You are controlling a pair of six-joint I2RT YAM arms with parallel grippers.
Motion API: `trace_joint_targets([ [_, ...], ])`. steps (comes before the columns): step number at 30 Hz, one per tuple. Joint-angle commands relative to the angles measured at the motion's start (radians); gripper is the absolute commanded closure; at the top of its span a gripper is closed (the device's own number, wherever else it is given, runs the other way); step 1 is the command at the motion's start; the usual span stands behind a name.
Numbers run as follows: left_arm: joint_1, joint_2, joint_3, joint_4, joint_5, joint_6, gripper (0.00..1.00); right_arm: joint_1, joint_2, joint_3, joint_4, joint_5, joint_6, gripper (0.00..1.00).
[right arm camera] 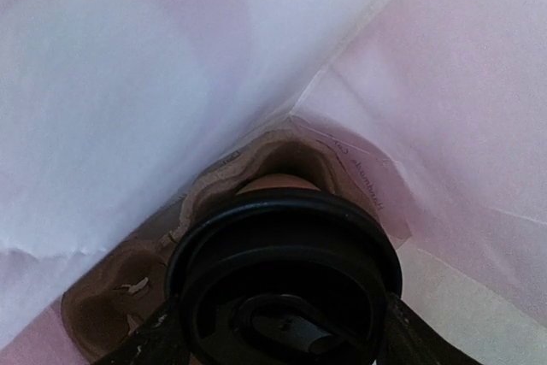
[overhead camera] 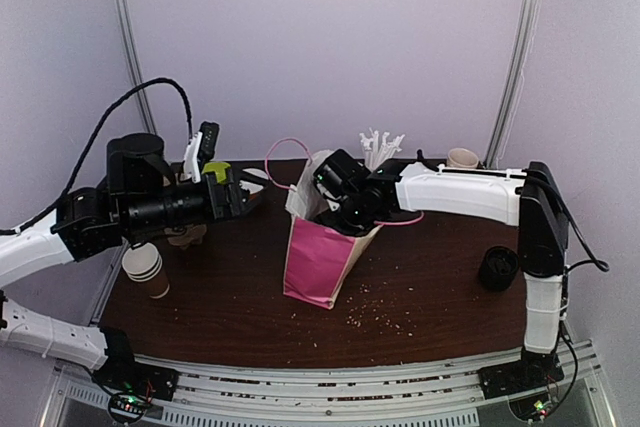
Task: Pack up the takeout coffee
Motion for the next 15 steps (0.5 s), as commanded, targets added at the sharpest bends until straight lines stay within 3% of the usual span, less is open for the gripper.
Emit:
trace_joint_targets([
  [1, -0.004, -0.034, -0.062, -0.007, -0.104, 0.016, 0.13, -0.012, 0.184, -0.037, -0.286, -0.082, -0.053, 0.48],
  [15, -0.004, -0.037, -0.106, 0.003, -0.107, 0.036, 0.13, -0.011, 0.286, -0.046, -0.29, -0.107, -0.045, 0.49],
])
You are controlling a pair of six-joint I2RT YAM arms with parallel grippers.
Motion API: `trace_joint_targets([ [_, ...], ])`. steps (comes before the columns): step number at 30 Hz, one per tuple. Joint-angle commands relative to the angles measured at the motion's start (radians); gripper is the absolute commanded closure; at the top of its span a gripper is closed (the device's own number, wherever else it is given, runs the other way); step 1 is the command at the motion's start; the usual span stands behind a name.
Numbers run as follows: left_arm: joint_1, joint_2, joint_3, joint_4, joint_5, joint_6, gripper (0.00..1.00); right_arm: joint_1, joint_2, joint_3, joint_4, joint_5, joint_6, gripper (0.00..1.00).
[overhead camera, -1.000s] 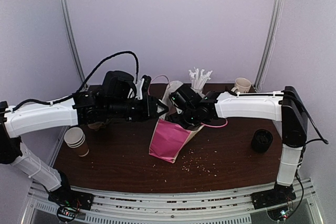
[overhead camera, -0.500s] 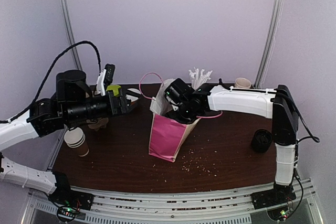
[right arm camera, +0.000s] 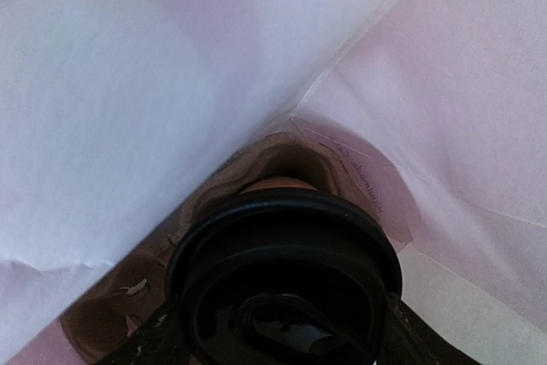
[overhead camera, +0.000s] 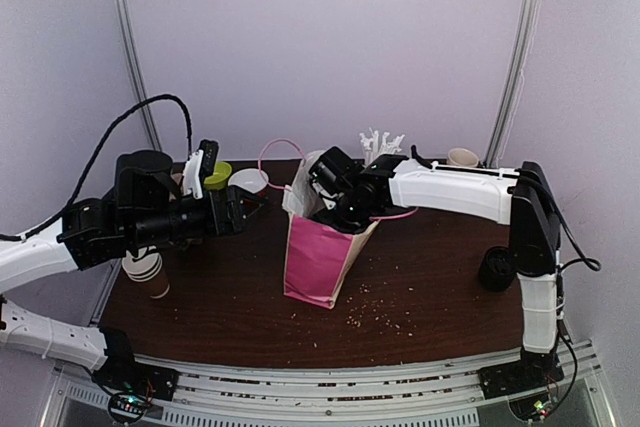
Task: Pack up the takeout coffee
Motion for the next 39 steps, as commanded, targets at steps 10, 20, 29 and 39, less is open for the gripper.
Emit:
trace_joint_targets([
  [10, -0.004, 0.001, -0.05, 0.055, 0.003, 0.017, 0.12, -0.005, 0.275, -0.14, -0.195, -0.127, -0.011, 0.48],
  [20, -0.004, 0.006, -0.058, 0.054, 0.005, 0.015, 0.12, -0.004, 0.299, -0.144, -0.189, -0.14, -0.017, 0.44],
  [29, -0.004, 0.005, -0.055, 0.05, 0.003, 0.013, 0.12, -0.005, 0.245, -0.123, -0.184, -0.139, -0.003, 0.34],
  [39, -0.004, -0.006, -0.053, 0.044, -0.005, 0.008, 0.12, -0.007, 0.132, 0.002, -0.215, -0.121, 0.039, 0.17],
])
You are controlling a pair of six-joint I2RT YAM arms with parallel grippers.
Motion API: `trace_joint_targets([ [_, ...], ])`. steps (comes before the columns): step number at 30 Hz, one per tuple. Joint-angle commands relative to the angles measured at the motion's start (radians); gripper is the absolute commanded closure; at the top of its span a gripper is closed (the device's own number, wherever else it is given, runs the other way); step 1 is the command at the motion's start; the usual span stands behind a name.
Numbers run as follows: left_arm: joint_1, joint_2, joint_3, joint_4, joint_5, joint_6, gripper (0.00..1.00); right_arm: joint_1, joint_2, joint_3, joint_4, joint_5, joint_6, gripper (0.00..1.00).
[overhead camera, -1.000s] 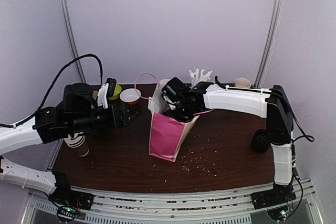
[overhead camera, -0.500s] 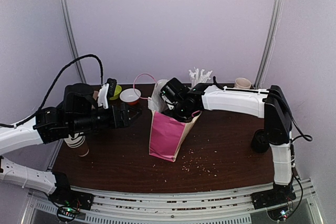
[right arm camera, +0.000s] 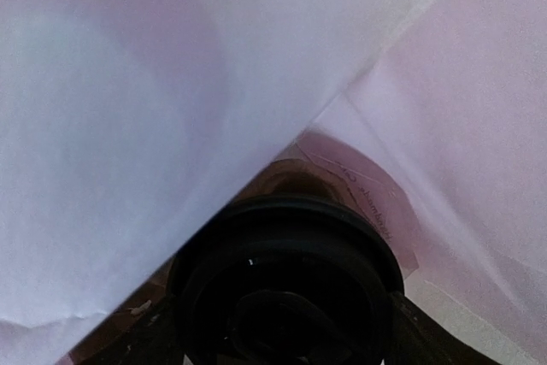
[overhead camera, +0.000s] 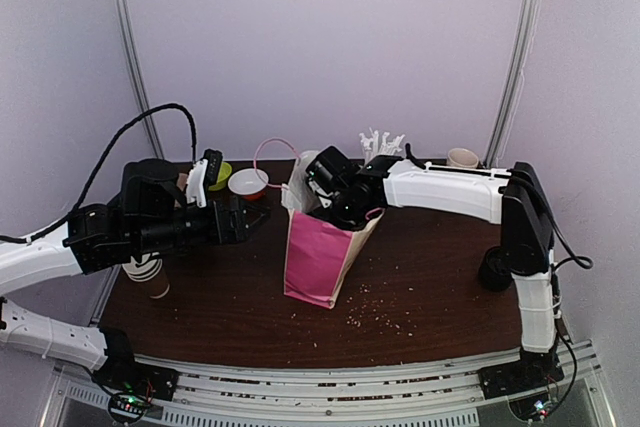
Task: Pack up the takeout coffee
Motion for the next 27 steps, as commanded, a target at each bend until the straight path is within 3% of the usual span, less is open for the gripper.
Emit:
trace_joint_targets([
  [1, -0.004, -0.01, -0.009, 0.036, -0.005, 0.003, 0.12, -0.003, 0.097, -0.036, -0.253, -0.112, 0.04, 0.16],
  [8, -0.004, -0.005, 0.001, 0.027, -0.005, 0.001, 0.12, -0.004, 0.03, 0.013, -0.271, -0.105, 0.056, 0.0],
  [27, -0.004, 0.006, 0.008, 0.023, -0.005, -0.001, 0.1, -0.004, -0.132, 0.075, -0.275, -0.113, 0.091, 0.0],
])
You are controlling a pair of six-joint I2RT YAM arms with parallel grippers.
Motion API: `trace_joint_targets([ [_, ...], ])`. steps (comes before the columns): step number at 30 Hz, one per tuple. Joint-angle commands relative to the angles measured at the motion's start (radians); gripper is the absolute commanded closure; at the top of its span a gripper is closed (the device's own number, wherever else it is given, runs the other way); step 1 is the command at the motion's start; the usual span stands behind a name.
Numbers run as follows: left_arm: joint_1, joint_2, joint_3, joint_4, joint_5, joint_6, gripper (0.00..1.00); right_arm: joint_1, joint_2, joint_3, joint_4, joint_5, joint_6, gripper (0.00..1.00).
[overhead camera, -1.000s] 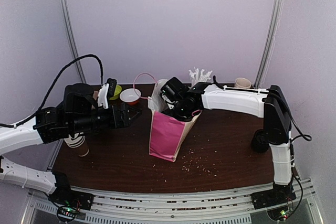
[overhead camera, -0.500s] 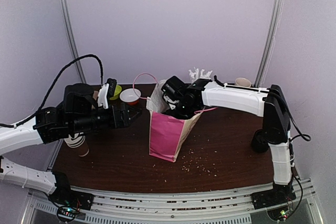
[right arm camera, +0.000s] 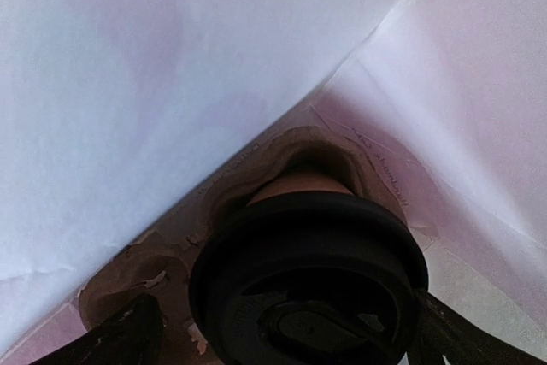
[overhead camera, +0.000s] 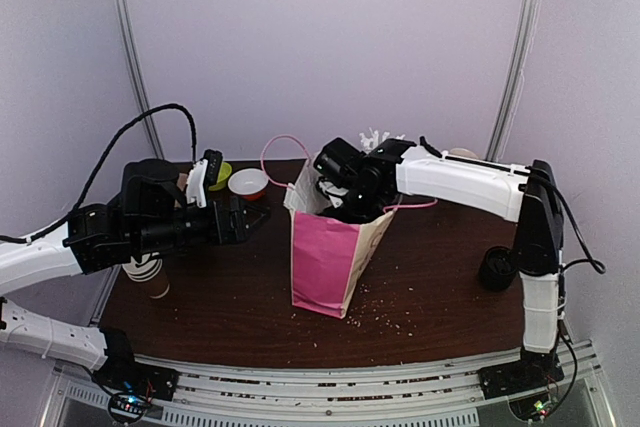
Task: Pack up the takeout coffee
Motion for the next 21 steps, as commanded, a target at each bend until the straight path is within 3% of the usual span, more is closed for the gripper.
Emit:
trace_joint_targets([
  [1, -0.004, 0.009, 0.008, 0.028, -0.004, -0.001, 0.1, 0.001, -0.066, 0.017, -0.029, -0.012, 0.015, 0.0],
  [12, -0.004, 0.095, 0.089, 0.079, 0.021, -0.013, 0.02, 0.005, -0.085, -0.124, 0.058, -0.016, 0.019, 0.0],
  [21, -0.004, 0.133, 0.119, 0.112, 0.055, -0.014, 0.02, 0.007, -0.069, -0.151, 0.072, 0.008, 0.015, 0.0],
])
